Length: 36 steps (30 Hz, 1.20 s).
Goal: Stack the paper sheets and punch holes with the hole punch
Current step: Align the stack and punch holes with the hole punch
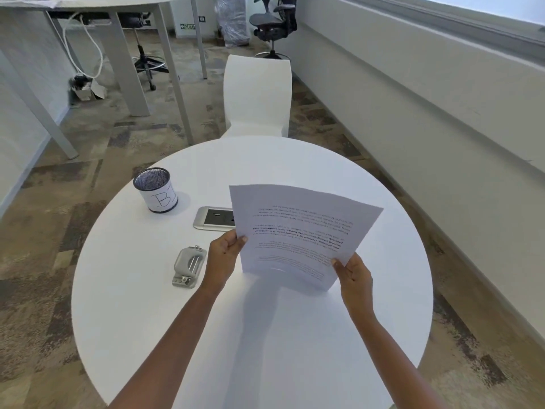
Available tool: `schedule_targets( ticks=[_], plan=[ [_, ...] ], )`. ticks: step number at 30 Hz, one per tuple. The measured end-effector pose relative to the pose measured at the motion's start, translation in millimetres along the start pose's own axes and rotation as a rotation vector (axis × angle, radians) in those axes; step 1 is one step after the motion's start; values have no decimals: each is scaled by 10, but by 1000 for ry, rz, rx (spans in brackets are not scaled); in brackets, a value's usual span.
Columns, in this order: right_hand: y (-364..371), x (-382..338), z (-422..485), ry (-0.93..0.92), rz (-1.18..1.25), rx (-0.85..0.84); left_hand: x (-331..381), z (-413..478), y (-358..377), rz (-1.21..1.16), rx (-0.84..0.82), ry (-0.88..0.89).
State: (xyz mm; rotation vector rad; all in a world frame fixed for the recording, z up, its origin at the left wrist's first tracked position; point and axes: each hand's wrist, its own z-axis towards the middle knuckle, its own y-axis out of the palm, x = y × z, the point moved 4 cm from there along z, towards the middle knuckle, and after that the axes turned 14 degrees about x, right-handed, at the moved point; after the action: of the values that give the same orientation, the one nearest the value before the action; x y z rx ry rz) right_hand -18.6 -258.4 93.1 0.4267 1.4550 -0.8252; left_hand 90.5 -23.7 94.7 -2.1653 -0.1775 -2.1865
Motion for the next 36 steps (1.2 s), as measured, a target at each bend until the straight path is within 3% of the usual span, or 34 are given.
schedule_targets(
  ticks=[8, 16, 23, 31, 36],
  plan=[
    [20, -6, -4, 45, 73, -6, 2, -27, -3, 63, -25, 33],
    [-36, 245, -55, 154, -71, -51, -141, -164, -98, 30, 45, -76],
    [-162, 319, -94, 245, -36, -11, -151, -175, -175, -123, 138, -266],
    [25, 313, -306, 694, 353, -184, -200, -263, -57, -304, 328, -570],
    [205, 187, -379, 702, 407, -226, -242, -371, 62, -358, 351, -698]
  ],
)
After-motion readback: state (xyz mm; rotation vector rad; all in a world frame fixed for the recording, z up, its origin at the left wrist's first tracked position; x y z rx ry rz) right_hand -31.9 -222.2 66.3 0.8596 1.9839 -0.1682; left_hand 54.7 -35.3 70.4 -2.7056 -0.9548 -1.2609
